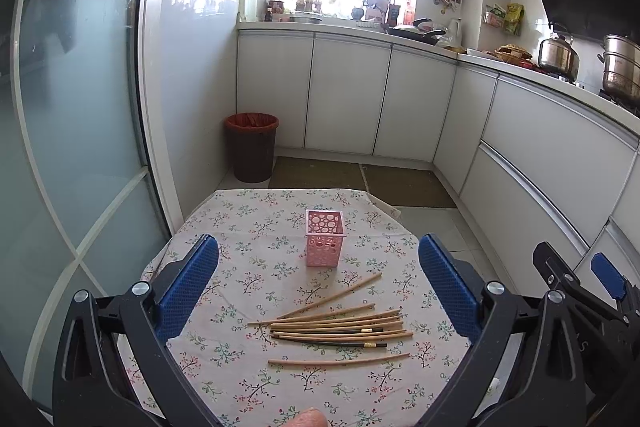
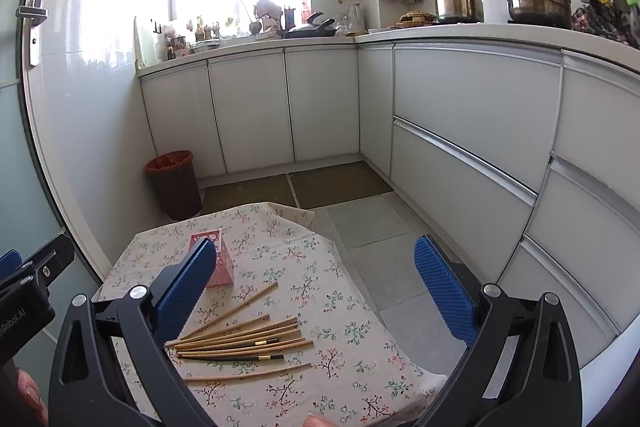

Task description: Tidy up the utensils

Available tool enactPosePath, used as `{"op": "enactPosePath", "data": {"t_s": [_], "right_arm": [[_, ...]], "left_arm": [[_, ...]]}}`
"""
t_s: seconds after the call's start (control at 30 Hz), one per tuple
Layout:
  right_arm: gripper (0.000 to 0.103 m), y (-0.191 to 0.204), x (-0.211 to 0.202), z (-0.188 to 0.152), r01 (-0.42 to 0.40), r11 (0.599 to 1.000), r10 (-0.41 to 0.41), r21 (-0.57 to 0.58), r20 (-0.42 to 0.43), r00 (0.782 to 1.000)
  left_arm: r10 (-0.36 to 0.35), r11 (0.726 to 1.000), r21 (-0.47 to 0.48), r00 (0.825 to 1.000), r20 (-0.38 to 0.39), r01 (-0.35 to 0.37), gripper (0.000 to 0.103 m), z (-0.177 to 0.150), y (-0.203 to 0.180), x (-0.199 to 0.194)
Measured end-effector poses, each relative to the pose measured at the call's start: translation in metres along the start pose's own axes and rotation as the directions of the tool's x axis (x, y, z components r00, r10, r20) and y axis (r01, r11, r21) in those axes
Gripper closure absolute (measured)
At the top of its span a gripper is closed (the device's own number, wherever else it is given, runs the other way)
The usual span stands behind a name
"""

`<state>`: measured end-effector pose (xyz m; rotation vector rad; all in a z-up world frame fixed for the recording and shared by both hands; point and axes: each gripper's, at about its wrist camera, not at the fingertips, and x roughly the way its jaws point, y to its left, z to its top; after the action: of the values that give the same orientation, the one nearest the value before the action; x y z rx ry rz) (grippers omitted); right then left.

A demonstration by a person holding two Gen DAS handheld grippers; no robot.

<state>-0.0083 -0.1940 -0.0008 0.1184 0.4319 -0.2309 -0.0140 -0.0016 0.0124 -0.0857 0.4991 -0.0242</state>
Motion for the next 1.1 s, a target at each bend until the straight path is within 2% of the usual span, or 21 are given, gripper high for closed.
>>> {"op": "enactPosePath", "data": {"t_s": [1.1], "right_arm": [[0.006, -0.0042, 0.0019, -0.0032, -0.008, 1.000, 0.008, 0.013, -0.016, 1.000]], "left_arm": [[0.000, 1.000, 0.002, 1.000, -0.018, 0.001, 0.007, -0.0030, -0.0039, 0.0018]]}}
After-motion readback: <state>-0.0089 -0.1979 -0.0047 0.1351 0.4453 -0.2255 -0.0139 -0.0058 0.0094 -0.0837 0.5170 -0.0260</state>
